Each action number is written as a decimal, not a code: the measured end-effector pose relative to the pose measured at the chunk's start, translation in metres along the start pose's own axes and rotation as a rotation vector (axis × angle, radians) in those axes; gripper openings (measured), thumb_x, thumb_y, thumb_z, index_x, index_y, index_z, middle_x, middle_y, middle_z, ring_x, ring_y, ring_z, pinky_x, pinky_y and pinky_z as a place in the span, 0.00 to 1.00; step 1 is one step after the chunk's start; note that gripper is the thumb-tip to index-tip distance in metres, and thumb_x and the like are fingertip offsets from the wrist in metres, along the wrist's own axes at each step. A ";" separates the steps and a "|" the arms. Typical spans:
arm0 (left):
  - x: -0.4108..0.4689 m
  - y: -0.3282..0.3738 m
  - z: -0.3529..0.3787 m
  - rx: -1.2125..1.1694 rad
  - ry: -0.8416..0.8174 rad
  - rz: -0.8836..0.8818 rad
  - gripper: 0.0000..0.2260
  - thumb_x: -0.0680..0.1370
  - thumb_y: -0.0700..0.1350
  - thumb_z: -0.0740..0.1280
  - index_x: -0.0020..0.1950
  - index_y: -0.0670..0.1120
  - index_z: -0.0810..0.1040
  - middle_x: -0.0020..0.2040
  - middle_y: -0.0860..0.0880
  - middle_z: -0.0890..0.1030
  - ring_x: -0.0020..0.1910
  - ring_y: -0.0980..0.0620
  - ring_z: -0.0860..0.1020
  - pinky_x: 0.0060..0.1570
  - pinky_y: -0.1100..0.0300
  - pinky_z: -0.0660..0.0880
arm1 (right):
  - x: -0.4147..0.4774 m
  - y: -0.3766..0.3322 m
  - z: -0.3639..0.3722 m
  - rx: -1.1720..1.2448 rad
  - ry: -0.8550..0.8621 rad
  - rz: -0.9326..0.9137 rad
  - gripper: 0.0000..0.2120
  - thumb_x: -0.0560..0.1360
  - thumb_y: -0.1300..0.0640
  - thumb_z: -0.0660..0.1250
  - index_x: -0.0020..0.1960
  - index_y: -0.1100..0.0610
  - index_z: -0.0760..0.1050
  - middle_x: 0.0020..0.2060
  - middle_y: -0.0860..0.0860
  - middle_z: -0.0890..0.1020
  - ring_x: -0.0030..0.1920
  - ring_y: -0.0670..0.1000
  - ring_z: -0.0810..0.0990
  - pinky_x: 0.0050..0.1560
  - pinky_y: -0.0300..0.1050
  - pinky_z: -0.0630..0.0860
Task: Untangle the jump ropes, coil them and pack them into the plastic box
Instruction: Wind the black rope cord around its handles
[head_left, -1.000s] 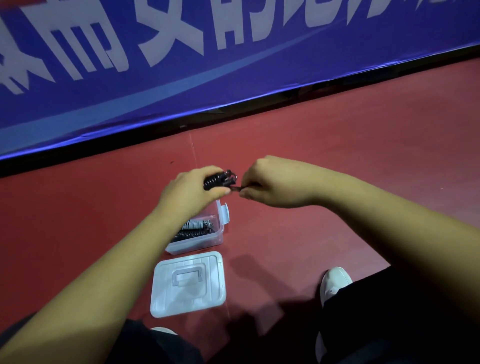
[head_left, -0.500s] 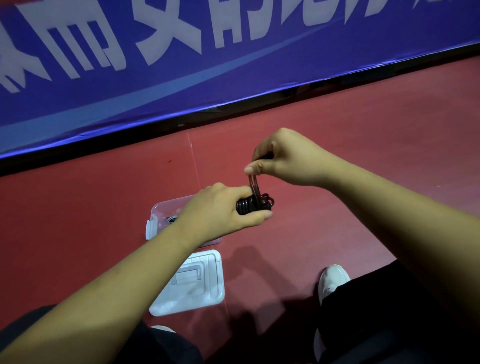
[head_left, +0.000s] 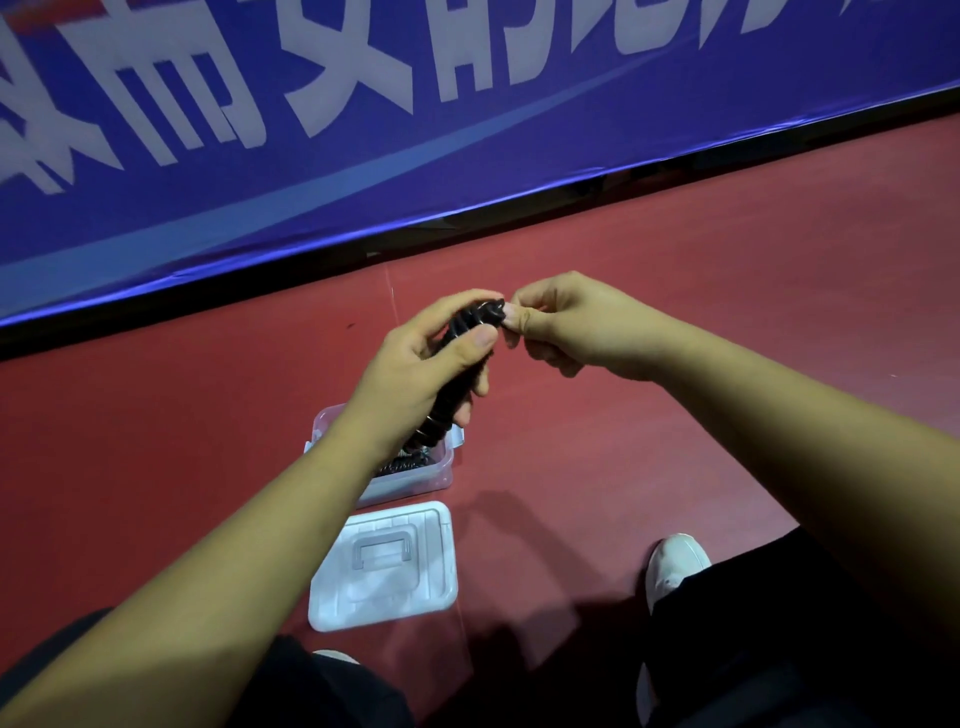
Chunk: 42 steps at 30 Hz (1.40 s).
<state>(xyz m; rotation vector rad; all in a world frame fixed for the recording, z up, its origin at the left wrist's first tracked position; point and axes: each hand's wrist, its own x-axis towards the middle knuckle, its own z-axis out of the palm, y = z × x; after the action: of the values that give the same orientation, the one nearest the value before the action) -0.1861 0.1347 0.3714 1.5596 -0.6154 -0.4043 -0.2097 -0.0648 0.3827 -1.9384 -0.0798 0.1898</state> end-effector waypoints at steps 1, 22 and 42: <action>0.000 -0.001 0.000 -0.057 0.002 -0.025 0.13 0.77 0.48 0.67 0.61 0.54 0.78 0.33 0.41 0.77 0.26 0.46 0.73 0.26 0.61 0.72 | -0.001 0.001 0.000 0.004 -0.016 0.003 0.17 0.81 0.48 0.62 0.40 0.59 0.76 0.26 0.50 0.70 0.26 0.48 0.65 0.27 0.40 0.65; 0.019 -0.012 -0.013 -0.102 0.148 -0.241 0.19 0.74 0.36 0.72 0.59 0.54 0.75 0.34 0.44 0.75 0.23 0.49 0.71 0.23 0.63 0.69 | -0.007 -0.012 -0.006 -0.765 0.107 -0.195 0.12 0.76 0.49 0.70 0.50 0.58 0.82 0.31 0.48 0.76 0.35 0.51 0.72 0.37 0.45 0.65; 0.015 -0.031 -0.002 1.111 -0.308 -0.176 0.20 0.66 0.69 0.70 0.51 0.57 0.79 0.38 0.55 0.82 0.39 0.54 0.79 0.39 0.55 0.76 | -0.015 -0.013 0.001 -0.832 -0.171 -0.294 0.08 0.77 0.55 0.68 0.48 0.57 0.84 0.39 0.53 0.84 0.36 0.50 0.74 0.38 0.43 0.67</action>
<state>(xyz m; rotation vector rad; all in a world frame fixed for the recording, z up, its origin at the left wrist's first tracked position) -0.1691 0.1272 0.3421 2.6495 -1.0388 -0.4666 -0.2240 -0.0614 0.3954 -2.6945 -0.6383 0.1326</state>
